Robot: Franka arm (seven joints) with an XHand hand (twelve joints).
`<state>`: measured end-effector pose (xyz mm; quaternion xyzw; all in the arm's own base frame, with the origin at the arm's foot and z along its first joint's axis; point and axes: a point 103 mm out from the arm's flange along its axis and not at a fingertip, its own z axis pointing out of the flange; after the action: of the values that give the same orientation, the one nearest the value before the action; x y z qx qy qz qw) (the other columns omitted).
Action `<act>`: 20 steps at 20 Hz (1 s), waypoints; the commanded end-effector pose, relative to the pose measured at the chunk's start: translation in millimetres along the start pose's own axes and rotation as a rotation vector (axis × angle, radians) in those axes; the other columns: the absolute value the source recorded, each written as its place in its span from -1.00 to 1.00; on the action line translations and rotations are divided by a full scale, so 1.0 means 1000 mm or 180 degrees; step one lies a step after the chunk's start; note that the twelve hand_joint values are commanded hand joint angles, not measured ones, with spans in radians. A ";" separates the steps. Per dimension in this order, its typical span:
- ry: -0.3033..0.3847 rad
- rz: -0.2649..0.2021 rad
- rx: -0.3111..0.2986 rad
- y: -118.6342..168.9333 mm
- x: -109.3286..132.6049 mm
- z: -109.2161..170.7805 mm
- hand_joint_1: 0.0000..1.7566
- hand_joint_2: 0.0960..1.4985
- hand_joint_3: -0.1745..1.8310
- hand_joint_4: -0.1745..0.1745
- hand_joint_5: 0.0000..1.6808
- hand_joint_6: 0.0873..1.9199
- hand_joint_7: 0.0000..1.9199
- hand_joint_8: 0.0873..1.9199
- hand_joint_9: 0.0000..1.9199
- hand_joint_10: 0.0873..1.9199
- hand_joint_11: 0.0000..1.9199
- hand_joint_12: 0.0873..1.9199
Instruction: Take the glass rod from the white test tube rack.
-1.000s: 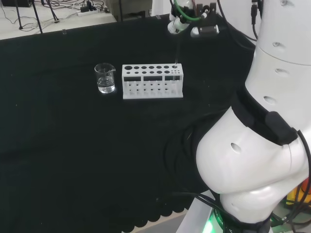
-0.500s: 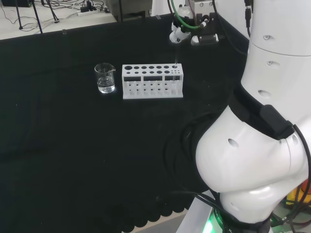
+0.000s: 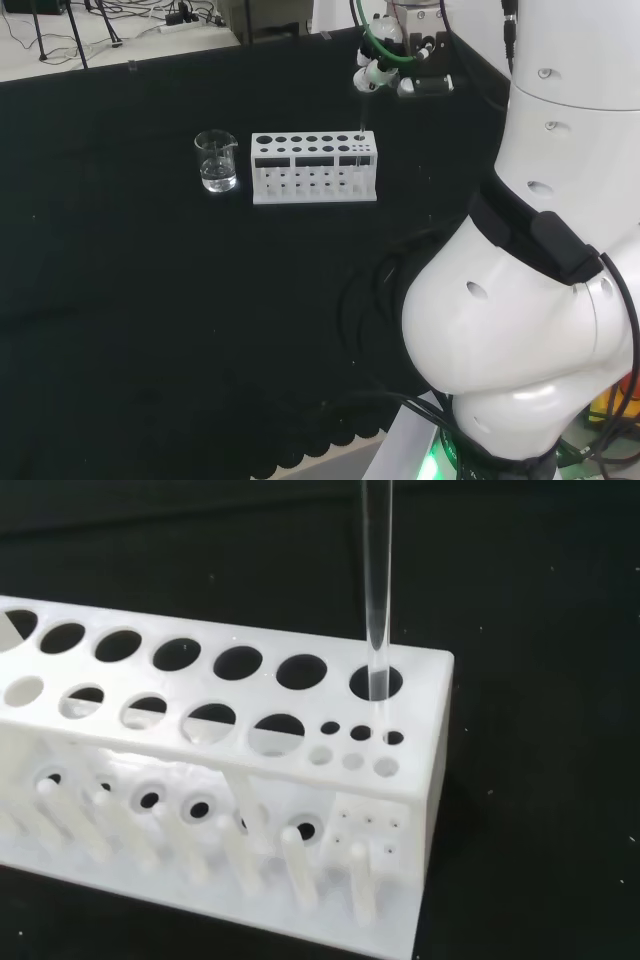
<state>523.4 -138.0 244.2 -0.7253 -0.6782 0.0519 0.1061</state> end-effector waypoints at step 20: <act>0.0018 -0.0068 -0.0543 0.006 0.014 -0.001 0.45 0.56 -1.00 -1.00 0.17 -0.21 0.09 0.23 0.60 -0.03 0.79 -0.32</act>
<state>527.2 -132.6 241.5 -0.7188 -0.6890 0.0058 0.0930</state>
